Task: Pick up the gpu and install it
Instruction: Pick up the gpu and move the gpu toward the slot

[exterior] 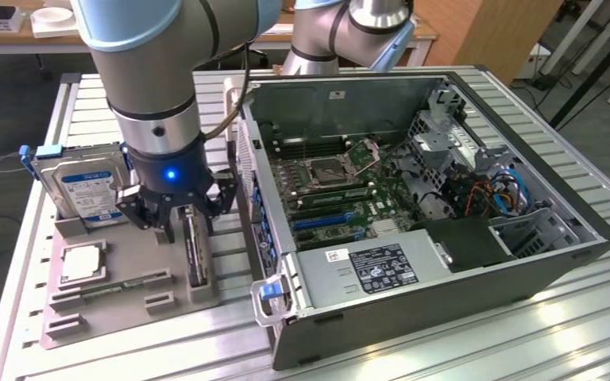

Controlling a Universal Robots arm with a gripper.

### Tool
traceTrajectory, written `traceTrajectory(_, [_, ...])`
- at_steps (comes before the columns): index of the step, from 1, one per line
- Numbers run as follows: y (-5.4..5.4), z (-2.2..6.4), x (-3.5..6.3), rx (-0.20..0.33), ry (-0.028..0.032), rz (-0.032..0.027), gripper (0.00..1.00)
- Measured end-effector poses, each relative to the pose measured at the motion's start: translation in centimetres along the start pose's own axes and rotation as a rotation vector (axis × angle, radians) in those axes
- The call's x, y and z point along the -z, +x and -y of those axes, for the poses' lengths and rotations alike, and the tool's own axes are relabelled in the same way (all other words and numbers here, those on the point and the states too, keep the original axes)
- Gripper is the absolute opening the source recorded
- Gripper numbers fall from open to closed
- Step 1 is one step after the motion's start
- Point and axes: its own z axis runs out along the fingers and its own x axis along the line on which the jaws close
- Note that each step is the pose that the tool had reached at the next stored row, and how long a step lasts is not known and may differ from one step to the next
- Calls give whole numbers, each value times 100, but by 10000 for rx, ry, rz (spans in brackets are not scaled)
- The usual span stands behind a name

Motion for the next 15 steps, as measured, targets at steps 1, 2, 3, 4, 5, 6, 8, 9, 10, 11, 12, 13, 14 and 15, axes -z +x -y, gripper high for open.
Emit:
traceTrajectory(1, [1, 0, -10, 0, 0, 0, 58])
traceTrajectory(2, [1, -1, -20, -1, -1, 0, 58])
traceTrajectory(3, [2, -1, -30, -1, 0, 0, 58])
traceTrajectory(4, [2, -1, -39, -1, -1, 0, 58])
traceTrajectory(5, [3, -2, -45, -1, 0, -1, 58])
traceTrajectory(6, [3, -2, -50, -1, 0, -1, 58])
traceTrajectory(8, [4, -2, -62, -1, -1, -6, 58])
traceTrajectory(9, [3, -3, -68, 0, -1, -9, 58])
traceTrajectory(10, [4, -4, -74, 0, -1, -14, 58])
traceTrajectory(11, [4, -5, -78, -1, 0, -21, 58])
traceTrajectory(12, [4, -6, -82, 0, 0, -26, 58])
traceTrajectory(13, [4, -8, -86, -1, 0, -31, 58])
traceTrajectory(14, [5, -10, -89, 0, -1, -36, 58])
traceTrajectory(15, [5, -14, -93, -1, -1, -43, 58])
